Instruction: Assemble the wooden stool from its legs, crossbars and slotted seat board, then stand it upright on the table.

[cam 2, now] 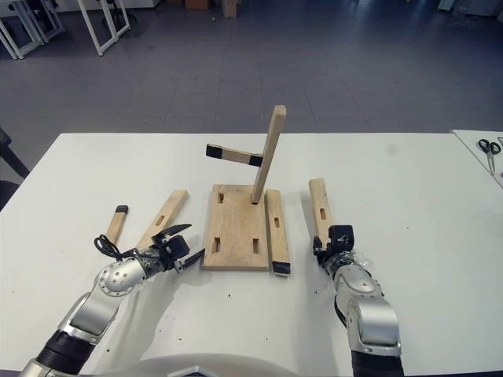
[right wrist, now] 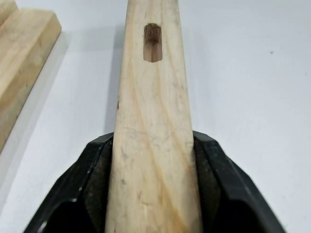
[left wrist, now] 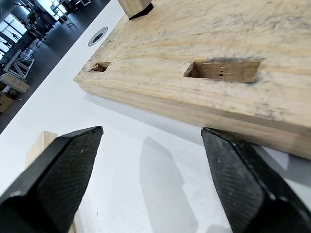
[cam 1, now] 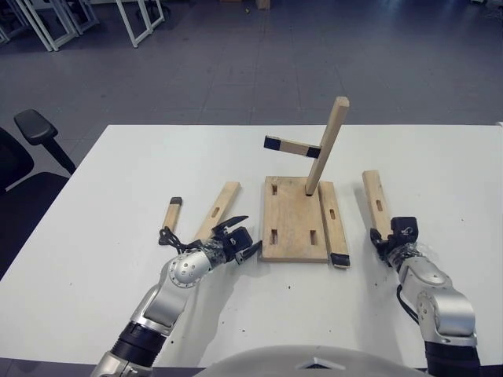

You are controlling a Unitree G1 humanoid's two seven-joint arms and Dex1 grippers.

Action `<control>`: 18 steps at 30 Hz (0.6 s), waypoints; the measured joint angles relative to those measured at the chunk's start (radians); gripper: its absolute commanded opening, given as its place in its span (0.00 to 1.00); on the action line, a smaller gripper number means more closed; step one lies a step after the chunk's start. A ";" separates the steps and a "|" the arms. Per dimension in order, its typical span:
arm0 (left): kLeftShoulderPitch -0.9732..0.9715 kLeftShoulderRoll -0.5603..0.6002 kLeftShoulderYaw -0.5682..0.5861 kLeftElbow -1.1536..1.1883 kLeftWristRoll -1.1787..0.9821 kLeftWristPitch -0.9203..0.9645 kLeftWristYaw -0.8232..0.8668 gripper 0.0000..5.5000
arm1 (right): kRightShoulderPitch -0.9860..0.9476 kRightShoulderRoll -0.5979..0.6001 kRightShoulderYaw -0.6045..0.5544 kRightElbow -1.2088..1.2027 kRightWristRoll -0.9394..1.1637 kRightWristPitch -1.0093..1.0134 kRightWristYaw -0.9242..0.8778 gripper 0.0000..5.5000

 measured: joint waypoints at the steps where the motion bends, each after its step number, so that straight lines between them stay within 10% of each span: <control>1: -0.003 -0.010 -0.005 0.002 0.000 0.001 -0.001 0.68 | -0.028 0.005 -0.020 0.008 0.002 -0.056 -0.001 0.37; 13: -0.093 -0.091 -0.052 0.079 -0.035 -0.005 -0.019 0.68 | -0.495 0.013 -0.107 -0.098 0.518 -0.228 0.266 0.37; 18: -0.087 -0.086 0.200 -0.115 -0.373 0.203 -0.069 0.75 | -0.500 -0.063 -0.101 -0.049 0.628 -0.145 0.386 0.37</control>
